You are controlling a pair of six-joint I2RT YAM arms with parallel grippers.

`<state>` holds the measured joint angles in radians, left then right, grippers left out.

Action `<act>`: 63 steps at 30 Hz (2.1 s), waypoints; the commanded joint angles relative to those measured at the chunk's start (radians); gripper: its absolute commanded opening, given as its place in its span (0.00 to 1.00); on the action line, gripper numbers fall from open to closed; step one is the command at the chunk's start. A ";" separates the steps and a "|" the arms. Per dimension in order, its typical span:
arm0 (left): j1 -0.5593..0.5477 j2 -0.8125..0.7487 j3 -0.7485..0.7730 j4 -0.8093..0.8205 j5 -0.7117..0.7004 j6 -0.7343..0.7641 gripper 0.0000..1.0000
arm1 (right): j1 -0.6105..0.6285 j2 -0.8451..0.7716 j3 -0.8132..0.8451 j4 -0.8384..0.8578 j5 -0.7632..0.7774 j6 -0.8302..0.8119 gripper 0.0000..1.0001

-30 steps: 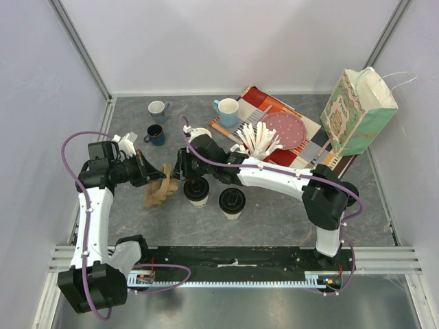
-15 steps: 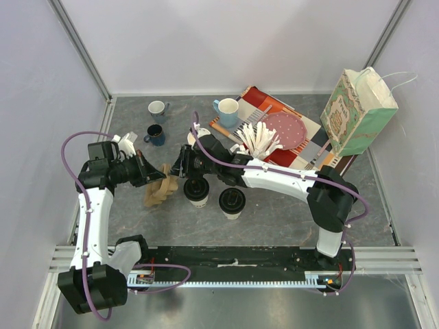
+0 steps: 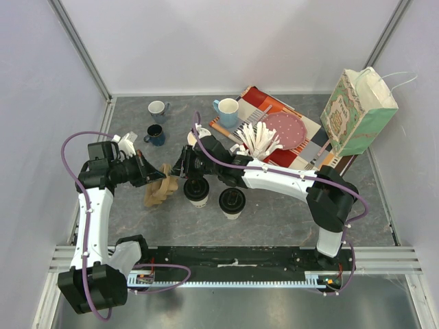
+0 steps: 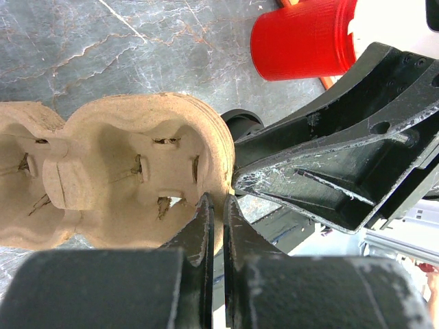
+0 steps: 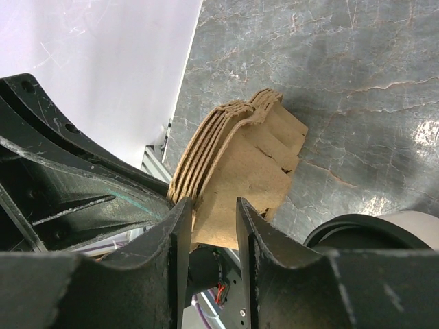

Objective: Pack the takeout coffee

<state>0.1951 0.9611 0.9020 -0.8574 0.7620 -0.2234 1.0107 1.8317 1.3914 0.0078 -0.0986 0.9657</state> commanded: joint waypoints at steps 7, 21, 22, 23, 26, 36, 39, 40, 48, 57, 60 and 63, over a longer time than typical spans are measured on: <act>0.003 -0.015 0.003 0.026 0.039 0.006 0.02 | 0.002 -0.058 -0.042 0.006 0.036 0.007 0.37; 0.001 -0.019 -0.006 0.034 0.068 0.002 0.02 | 0.022 0.009 0.004 -0.003 0.023 -0.004 0.36; 0.001 -0.021 -0.008 0.032 0.069 0.002 0.02 | 0.025 0.021 0.011 -0.003 0.023 -0.004 0.36; 0.003 -0.021 -0.008 0.034 0.068 0.004 0.02 | 0.025 0.026 0.015 -0.003 0.022 -0.004 0.36; 0.003 -0.022 -0.012 0.037 0.060 0.004 0.02 | 0.026 0.020 0.005 -0.005 0.036 -0.005 0.36; 0.003 -0.018 0.057 -0.004 0.080 0.041 0.02 | 0.023 -0.006 0.032 -0.065 0.057 -0.214 0.26; 0.001 -0.016 0.087 -0.031 0.054 0.082 0.02 | 0.022 -0.058 0.014 -0.028 0.016 -0.413 0.28; 0.001 -0.016 0.084 -0.040 0.051 0.087 0.02 | 0.023 -0.072 0.011 -0.019 -0.007 -0.465 0.41; 0.003 -0.009 0.101 -0.061 0.053 0.102 0.02 | 0.022 -0.199 -0.049 -0.015 -0.194 -1.055 0.98; 0.004 -0.010 0.103 -0.091 0.060 0.116 0.02 | 0.023 -0.099 -0.006 -0.064 -0.317 -1.397 0.98; 0.004 -0.005 0.103 -0.088 0.068 0.111 0.02 | 0.031 -0.043 0.047 -0.088 -0.297 -1.398 0.98; 0.004 0.002 0.101 -0.086 0.074 0.108 0.02 | 0.037 -0.006 0.077 -0.080 -0.311 -1.374 0.98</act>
<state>0.1951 0.9577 0.9623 -0.9489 0.7712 -0.1432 1.0374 1.7844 1.3960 -0.0681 -0.3706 -0.3634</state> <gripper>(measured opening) 0.047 0.982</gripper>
